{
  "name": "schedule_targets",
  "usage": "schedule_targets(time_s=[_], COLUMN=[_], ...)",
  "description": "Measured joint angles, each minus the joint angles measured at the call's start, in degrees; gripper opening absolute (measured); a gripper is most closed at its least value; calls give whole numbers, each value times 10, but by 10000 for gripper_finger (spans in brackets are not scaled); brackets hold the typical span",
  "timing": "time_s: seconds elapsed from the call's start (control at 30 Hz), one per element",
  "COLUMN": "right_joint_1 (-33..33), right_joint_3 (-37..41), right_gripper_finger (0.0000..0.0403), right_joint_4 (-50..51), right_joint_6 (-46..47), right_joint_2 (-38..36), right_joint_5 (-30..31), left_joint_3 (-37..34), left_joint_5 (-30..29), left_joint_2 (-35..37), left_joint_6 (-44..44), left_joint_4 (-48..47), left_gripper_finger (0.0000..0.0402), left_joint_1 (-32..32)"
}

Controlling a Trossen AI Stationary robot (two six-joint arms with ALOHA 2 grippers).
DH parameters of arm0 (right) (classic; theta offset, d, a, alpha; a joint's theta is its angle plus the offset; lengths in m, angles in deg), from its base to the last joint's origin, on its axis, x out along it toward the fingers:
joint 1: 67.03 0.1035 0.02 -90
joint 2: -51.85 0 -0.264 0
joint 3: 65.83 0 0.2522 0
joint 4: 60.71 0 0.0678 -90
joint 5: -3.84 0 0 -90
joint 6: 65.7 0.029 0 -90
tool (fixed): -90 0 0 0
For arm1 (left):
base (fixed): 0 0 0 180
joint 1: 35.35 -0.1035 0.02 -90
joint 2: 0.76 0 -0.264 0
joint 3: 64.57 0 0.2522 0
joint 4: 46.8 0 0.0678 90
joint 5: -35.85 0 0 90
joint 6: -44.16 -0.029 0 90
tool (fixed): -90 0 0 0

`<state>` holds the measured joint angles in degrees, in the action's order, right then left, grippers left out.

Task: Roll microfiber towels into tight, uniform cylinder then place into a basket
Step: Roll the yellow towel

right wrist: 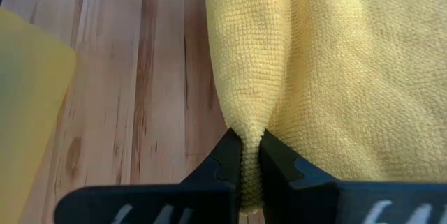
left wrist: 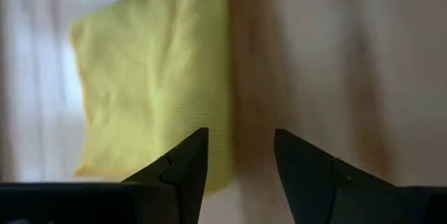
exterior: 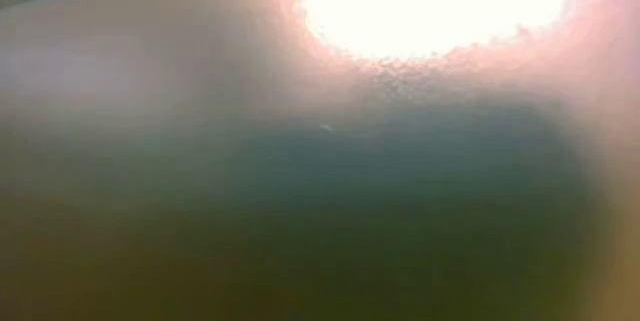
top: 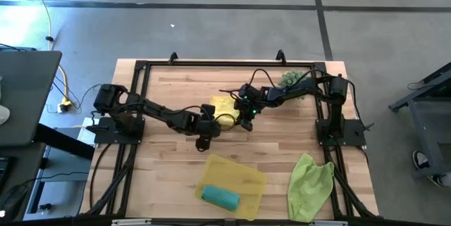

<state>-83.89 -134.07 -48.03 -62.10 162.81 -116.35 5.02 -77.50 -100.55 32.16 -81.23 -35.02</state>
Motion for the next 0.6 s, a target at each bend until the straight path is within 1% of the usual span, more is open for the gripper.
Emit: schedule_targets(time_s=[0.1,0.23,0.33,0.5,0.6], right_joint_1=[0,0,0,0,0], right_joint_3=[0,0,0,0,0], right_gripper_finger=[10,10,10,10,10], right_joint_4=[0,0,0,-1,0], right_joint_6=[4,4,0,-2,-2], right_joint_2=[0,0,0,0,0], right_joint_5=[0,0,0,0,0], left_joint_3=[0,0,0,0,2], left_joint_5=[-22,-25,1,73,87], left_joint_2=[-10,-20,-26,-43,-53], left_joint_6=[-6,-6,-6,-1,19], left_joint_4=[4,4,11,16,16], left_gripper_finger=[155,155,155,155,152], left_joint_1=[-16,-37,-51,-74,-82])
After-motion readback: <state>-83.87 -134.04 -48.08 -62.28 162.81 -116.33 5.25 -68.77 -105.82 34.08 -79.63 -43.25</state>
